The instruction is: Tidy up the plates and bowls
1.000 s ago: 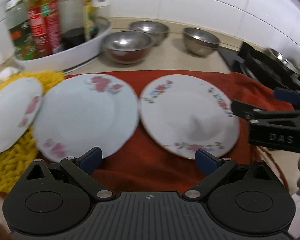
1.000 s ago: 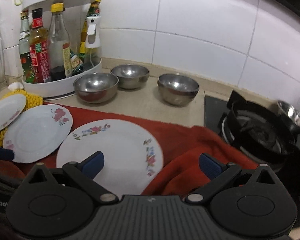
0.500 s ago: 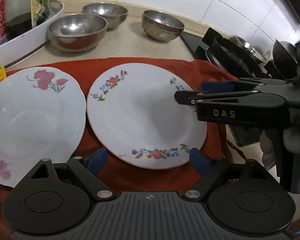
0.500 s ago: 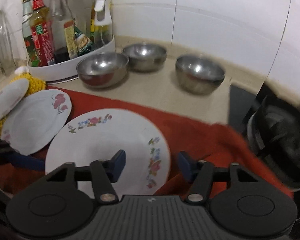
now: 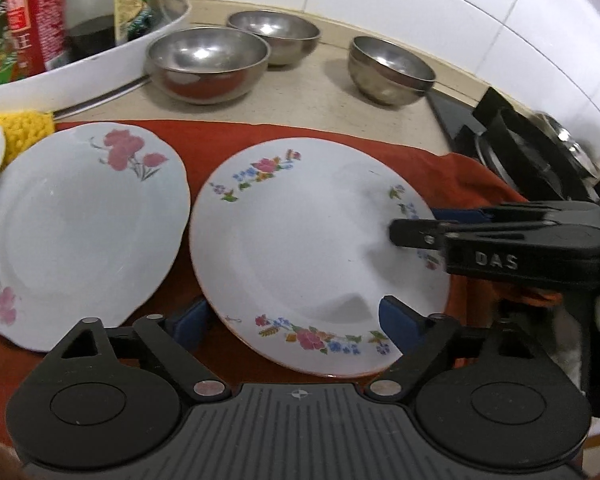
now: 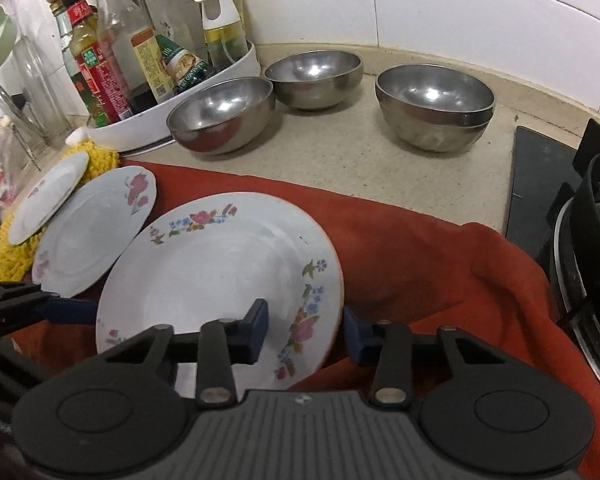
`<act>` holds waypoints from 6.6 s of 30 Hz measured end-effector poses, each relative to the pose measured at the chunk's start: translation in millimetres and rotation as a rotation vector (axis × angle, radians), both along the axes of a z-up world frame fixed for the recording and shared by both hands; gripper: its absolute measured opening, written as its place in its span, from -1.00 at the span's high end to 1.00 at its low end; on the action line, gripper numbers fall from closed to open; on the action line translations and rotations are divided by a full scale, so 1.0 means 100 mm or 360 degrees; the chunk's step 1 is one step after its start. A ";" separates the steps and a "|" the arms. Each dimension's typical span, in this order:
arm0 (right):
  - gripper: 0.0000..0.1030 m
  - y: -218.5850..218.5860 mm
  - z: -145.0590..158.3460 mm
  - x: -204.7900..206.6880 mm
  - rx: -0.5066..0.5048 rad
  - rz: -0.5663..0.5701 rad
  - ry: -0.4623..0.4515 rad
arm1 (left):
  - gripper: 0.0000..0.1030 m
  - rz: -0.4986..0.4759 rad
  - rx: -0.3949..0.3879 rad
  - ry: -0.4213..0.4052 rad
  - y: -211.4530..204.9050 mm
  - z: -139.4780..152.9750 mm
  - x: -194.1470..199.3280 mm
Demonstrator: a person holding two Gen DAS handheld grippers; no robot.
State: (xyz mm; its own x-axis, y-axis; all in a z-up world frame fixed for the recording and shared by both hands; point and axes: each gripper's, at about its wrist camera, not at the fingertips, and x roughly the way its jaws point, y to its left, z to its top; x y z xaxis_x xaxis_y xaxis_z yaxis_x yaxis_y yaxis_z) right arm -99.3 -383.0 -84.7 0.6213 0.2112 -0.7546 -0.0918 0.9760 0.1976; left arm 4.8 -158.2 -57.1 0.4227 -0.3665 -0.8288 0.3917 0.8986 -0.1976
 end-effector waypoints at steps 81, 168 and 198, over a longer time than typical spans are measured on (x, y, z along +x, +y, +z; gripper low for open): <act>0.08 1.48 0.03 0.94 -0.0014 0.0510 -0.0019 | -0.93 0.0434 0.0192 -0.0192 1.25 -0.06 0.52; 0.13 0.03 0.11 -0.11 -0.0003 -0.0383 0.0060 | -0.86 -0.0336 0.0058 -0.0123 -0.24 -0.10 0.36; 0.13 1.56 0.55 0.90 0.0139 0.0204 -0.0146 | -0.99 0.0488 0.0281 -0.0413 1.96 0.58 0.75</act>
State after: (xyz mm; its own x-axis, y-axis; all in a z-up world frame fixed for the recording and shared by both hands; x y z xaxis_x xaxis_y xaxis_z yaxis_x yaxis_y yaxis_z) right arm -9.5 -227.1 -29.6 0.6504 0.3554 -0.6713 -0.2360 0.9346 0.2662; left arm 79.5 37.4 1.2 0.6924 -0.0538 -0.7195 0.1178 0.9923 0.0392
